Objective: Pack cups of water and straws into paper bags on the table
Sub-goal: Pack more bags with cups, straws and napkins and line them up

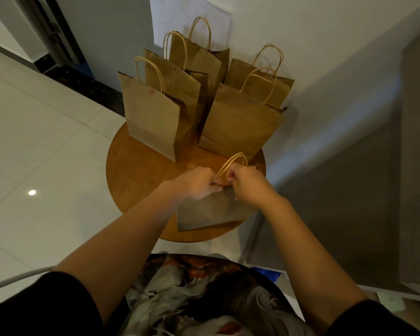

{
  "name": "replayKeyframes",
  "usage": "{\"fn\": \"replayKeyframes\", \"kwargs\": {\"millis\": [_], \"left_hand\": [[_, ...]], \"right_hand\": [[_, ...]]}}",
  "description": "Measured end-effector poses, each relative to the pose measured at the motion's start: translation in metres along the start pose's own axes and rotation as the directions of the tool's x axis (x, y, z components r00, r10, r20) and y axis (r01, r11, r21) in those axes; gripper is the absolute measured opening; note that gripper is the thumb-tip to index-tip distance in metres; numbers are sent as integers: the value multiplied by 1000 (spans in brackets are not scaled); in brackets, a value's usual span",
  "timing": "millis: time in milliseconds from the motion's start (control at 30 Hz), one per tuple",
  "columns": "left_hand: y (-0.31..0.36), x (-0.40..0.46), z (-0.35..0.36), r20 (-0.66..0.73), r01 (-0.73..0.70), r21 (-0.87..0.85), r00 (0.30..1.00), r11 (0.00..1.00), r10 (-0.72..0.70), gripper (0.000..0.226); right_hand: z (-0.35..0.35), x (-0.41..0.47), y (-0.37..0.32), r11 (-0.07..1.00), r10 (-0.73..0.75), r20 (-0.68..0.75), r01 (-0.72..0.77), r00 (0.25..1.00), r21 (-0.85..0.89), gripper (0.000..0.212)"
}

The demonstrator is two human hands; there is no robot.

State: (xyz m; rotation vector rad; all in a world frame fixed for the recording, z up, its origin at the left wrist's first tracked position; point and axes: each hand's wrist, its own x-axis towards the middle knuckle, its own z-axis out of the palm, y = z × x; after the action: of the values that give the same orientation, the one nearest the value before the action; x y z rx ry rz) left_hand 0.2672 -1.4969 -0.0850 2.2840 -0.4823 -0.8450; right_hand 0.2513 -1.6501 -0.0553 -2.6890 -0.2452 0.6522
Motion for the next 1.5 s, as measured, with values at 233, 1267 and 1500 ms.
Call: {"fn": "replayKeyframes", "kwargs": {"millis": [233, 1267, 1500], "left_hand": [[0, 0, -2, 22, 12, 36, 1000, 999, -13, 34], [-7, 54, -72, -163, -38, 467, 978, 883, 129, 17], [-16, 101, -115, -94, -94, 404, 985, 910, 144, 23]], "right_hand": [[-1, 7, -6, 966, -49, -3, 47, 999, -254, 11], [1, 54, 16, 983, 16, -364, -81, 931, -164, 22], [-27, 111, 8, 947, 171, -356, -253, 919, -200, 21]]}}
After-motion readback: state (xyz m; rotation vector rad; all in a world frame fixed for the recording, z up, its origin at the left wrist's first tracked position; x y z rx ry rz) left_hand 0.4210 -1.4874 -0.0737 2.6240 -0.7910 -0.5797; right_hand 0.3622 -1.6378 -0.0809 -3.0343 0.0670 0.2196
